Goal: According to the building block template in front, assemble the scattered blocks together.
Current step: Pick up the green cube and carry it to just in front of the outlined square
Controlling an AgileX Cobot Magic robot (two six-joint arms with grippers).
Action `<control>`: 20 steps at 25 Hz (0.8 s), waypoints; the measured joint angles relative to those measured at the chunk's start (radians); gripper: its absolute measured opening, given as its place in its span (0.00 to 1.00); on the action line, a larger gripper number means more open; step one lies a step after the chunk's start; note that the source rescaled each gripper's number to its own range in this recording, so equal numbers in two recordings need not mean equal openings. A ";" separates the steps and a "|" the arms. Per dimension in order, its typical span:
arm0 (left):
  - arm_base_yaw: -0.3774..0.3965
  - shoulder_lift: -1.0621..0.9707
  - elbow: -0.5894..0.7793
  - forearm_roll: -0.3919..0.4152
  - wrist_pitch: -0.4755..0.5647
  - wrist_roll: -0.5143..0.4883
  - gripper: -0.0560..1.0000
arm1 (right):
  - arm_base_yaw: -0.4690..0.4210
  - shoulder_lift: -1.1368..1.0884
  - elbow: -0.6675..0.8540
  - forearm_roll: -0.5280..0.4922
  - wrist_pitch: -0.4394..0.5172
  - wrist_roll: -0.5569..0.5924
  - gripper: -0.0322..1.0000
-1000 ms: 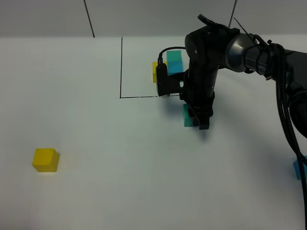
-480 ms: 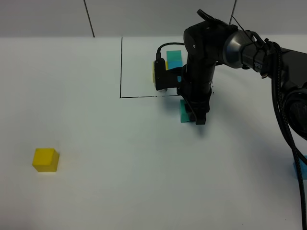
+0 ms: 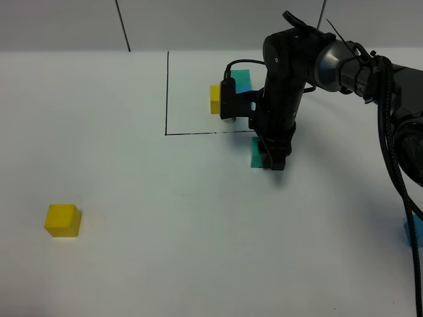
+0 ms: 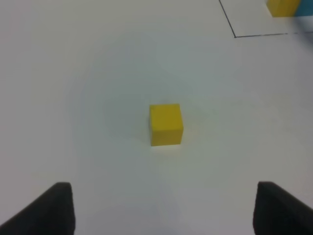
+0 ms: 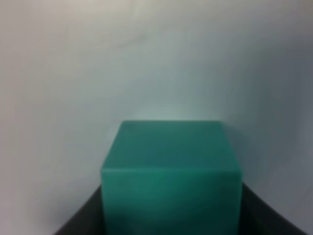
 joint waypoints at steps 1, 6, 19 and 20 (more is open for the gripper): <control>0.000 0.000 0.000 0.000 0.000 0.000 0.64 | 0.000 0.000 0.000 0.004 0.000 0.000 0.04; 0.000 0.000 0.000 0.000 0.000 0.000 0.64 | -0.001 0.000 0.000 0.004 0.001 -0.013 0.04; 0.000 0.000 0.000 0.000 0.000 0.000 0.64 | -0.003 0.000 0.000 0.009 0.003 -0.069 0.04; 0.000 0.000 0.000 0.000 0.000 0.000 0.64 | -0.003 0.000 0.000 0.010 0.003 -0.067 0.04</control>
